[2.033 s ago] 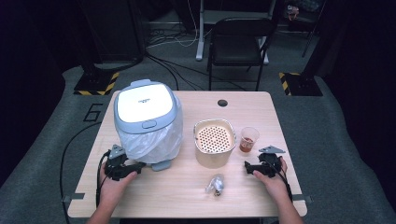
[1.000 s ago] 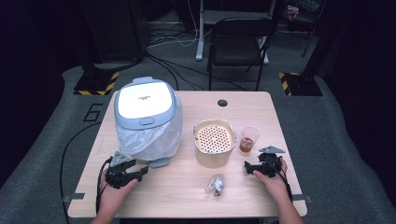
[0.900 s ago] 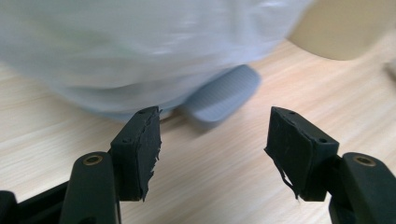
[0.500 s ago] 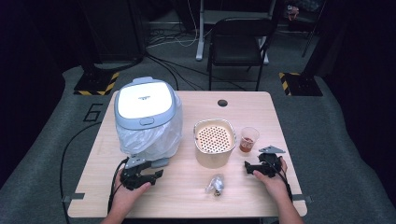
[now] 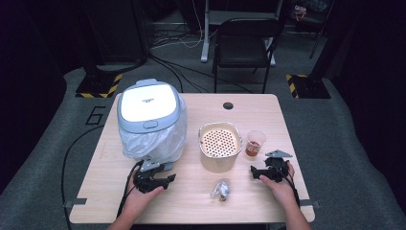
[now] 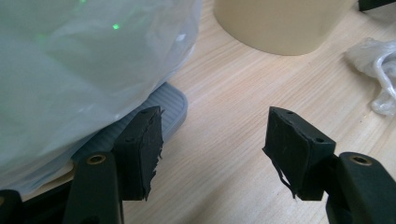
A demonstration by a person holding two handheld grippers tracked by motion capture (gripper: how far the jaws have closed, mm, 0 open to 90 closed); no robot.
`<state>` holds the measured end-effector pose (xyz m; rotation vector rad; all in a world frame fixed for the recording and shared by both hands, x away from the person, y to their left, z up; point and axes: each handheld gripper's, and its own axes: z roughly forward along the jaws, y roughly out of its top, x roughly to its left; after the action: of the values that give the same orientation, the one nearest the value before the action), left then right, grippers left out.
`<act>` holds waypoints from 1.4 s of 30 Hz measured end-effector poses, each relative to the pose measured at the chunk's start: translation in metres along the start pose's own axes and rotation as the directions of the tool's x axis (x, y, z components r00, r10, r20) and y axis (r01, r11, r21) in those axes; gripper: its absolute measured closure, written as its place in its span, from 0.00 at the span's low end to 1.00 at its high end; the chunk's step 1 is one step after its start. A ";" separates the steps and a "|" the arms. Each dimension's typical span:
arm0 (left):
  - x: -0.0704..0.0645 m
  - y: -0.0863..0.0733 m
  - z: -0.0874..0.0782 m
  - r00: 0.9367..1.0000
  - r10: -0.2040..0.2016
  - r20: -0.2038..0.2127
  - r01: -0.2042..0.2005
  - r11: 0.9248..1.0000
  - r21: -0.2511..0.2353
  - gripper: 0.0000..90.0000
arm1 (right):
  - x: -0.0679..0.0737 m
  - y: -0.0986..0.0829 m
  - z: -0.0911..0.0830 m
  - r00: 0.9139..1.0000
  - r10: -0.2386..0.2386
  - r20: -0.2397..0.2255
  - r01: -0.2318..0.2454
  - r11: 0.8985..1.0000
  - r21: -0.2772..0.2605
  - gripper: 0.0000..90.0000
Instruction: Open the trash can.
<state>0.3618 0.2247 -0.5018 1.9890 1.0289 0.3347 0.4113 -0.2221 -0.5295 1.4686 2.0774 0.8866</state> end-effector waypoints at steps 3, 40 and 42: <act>0.004 0.002 -0.001 0.998 0.062 -0.020 -0.062 0.998 -0.011 0.40 | 0.000 0.000 0.000 1.000 0.000 0.000 0.000 1.000 0.000 0.00; 0.004 -0.015 0.005 0.995 0.066 -0.078 -0.072 0.995 -0.073 0.40 | 0.002 0.001 -0.002 1.000 -0.009 -0.011 0.009 1.000 0.021 0.03; 0.004 -0.016 0.006 0.996 0.050 -0.078 -0.057 0.994 -0.088 0.40 | 0.002 0.002 -0.005 1.000 -0.010 -0.012 0.010 1.000 0.027 0.09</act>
<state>0.3592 0.2293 -0.5181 1.9376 0.9908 0.4808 0.4087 -0.2208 -0.5247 1.4688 2.1113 0.8680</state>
